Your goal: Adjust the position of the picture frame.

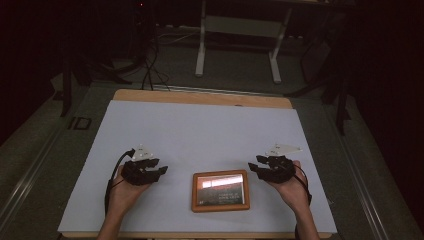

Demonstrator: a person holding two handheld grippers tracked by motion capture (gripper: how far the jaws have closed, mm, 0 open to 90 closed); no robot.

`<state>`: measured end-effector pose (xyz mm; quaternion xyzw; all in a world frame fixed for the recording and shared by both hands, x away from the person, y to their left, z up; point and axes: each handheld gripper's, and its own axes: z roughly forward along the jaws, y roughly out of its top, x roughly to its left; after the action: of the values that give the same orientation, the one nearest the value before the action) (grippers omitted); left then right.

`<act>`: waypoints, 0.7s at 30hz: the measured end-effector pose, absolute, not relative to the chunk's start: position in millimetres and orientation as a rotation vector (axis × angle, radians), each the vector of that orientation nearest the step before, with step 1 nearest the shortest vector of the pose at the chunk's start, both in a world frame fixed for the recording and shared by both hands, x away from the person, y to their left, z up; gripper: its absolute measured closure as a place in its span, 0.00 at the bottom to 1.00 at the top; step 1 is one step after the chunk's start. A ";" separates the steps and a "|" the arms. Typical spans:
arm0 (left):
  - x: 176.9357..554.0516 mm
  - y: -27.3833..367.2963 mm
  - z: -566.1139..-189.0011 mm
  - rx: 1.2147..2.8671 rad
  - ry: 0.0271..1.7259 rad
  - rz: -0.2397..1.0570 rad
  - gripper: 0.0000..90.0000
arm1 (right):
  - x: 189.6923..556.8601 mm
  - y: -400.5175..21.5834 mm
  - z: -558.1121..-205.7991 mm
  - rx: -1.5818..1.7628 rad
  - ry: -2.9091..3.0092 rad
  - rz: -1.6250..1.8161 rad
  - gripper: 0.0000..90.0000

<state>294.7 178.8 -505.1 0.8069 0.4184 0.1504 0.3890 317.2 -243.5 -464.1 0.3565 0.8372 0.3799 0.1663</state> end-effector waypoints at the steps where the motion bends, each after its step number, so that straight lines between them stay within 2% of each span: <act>1: 294.8 178.6 -504.9 2.050 1.057 0.364 0.58 | 316.2 -243.7 -462.2 1.016 2.374 1.087 0.60; 9: 293.6 173.0 -503.7 2.011 1.034 0.304 0.57 | 307.9 -244.5 -463.4 1.028 2.398 1.130 0.58; 21: 290.8 154.4 -503.9 2.049 0.974 0.272 0.54 | 294.7 -236.1 -468.7 1.016 2.475 1.148 0.51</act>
<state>290.8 154.4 -503.9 0.8156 0.3878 0.1084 0.4155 294.7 -236.1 -468.7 0.3467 0.8445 0.3917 0.1150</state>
